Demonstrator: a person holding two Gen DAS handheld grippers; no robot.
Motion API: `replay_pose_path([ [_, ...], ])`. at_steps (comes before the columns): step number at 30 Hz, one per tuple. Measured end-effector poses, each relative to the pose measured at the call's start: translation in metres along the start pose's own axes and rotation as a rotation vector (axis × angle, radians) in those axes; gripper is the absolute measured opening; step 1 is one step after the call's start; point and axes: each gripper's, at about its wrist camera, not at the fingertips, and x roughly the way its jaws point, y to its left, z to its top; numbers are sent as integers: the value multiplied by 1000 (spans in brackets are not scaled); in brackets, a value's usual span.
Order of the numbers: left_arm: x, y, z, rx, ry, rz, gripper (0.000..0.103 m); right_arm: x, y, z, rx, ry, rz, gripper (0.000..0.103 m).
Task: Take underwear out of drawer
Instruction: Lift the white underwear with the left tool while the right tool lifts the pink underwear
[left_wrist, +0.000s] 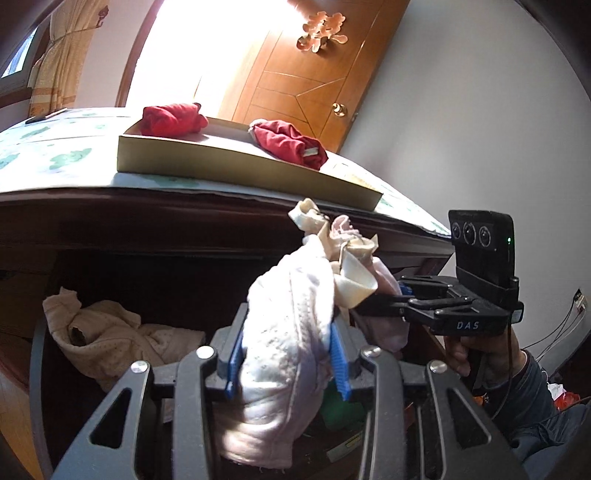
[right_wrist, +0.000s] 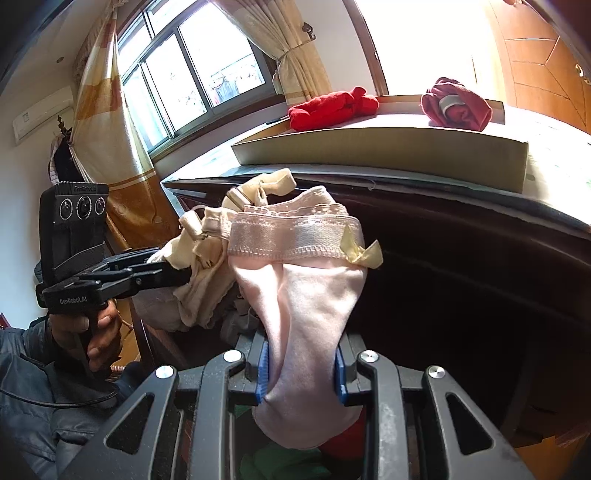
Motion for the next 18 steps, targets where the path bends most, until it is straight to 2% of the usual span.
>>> replay_pose_path([
  [10,16,-11,-4,41,65,-1,38,-3,3,-2,-13,-12,3,29],
  [18,5,-3,0,11,-5,28,38,-9,9,-4,-43,-53,-13,29],
])
